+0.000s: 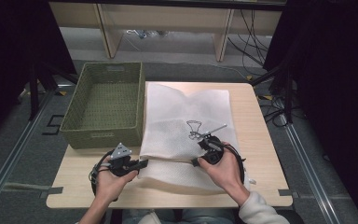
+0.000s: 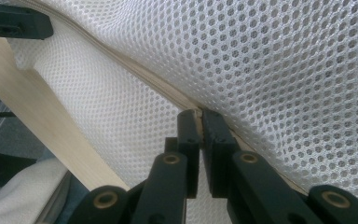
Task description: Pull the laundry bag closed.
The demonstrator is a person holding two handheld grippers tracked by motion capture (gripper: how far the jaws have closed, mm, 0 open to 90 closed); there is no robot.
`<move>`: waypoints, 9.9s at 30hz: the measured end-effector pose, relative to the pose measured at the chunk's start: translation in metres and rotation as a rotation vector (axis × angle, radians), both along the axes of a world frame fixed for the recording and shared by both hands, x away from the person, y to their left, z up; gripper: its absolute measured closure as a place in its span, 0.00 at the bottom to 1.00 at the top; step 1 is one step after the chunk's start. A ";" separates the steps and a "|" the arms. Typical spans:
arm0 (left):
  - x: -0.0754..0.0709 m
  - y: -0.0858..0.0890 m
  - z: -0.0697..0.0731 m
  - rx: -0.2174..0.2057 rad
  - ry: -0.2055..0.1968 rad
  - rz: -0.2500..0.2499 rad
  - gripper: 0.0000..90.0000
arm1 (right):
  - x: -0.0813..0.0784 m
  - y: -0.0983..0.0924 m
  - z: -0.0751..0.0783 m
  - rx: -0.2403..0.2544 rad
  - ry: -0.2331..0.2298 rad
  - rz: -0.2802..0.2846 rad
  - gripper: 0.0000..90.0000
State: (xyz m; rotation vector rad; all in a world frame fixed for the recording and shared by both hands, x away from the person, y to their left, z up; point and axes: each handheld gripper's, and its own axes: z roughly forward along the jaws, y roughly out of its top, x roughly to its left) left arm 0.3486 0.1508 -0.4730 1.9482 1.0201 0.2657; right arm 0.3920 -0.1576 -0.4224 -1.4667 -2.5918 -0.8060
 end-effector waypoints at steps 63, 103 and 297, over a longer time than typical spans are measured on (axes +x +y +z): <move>-0.001 -0.005 -0.002 -0.075 0.016 0.068 0.94 | -0.004 -0.014 0.001 -0.009 -0.031 -0.029 0.97; -0.001 -0.005 -0.002 -0.073 0.016 0.064 0.94 | -0.004 -0.022 0.000 -0.040 -0.053 -0.032 0.97; 0.001 -0.003 -0.004 -0.067 0.015 0.077 0.94 | -0.010 -0.079 -0.002 -0.067 -0.048 -0.214 0.97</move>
